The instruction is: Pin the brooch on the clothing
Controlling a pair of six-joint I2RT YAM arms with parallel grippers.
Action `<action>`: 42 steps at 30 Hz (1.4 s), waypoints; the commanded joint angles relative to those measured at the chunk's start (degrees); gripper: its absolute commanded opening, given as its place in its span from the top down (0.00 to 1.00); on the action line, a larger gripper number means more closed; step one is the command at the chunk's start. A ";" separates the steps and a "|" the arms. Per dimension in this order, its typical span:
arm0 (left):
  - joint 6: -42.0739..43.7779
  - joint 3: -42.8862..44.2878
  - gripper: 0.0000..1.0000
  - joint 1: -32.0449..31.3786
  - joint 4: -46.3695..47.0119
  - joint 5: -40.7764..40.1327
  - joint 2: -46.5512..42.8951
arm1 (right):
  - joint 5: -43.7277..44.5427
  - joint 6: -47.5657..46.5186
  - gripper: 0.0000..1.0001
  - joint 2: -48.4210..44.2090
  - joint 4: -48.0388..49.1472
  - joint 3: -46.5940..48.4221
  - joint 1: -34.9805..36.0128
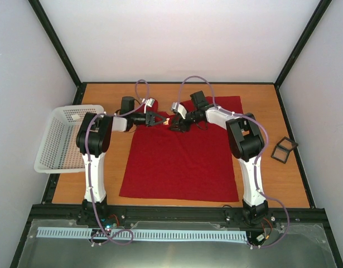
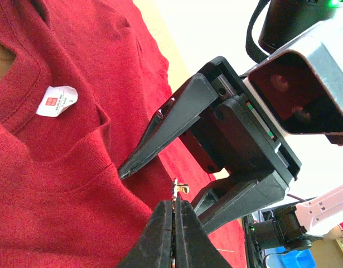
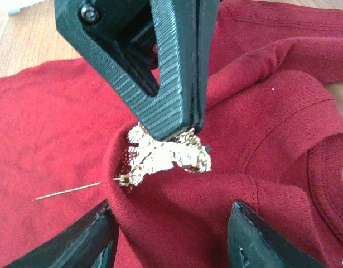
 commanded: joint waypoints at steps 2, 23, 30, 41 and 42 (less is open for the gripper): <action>-2.90 -1.25 0.99 0.30 5.61 2.32 -0.92 | -2.23 4.87 0.48 1.67 3.17 1.91 0.46; -7.16 -3.78 0.99 0.28 12.16 2.93 -0.86 | -3.02 13.70 0.46 1.65 9.64 0.65 1.45; -7.07 -4.04 0.99 0.28 12.58 3.59 -0.55 | -4.07 18.22 0.40 1.67 14.58 -0.82 1.76; -7.01 -5.02 0.99 0.33 13.19 3.78 -0.93 | -3.78 22.77 0.29 -0.42 20.76 -5.21 2.05; -6.98 -5.10 0.99 0.29 13.14 3.78 -0.87 | -3.71 23.21 0.28 -0.64 21.44 -5.59 2.04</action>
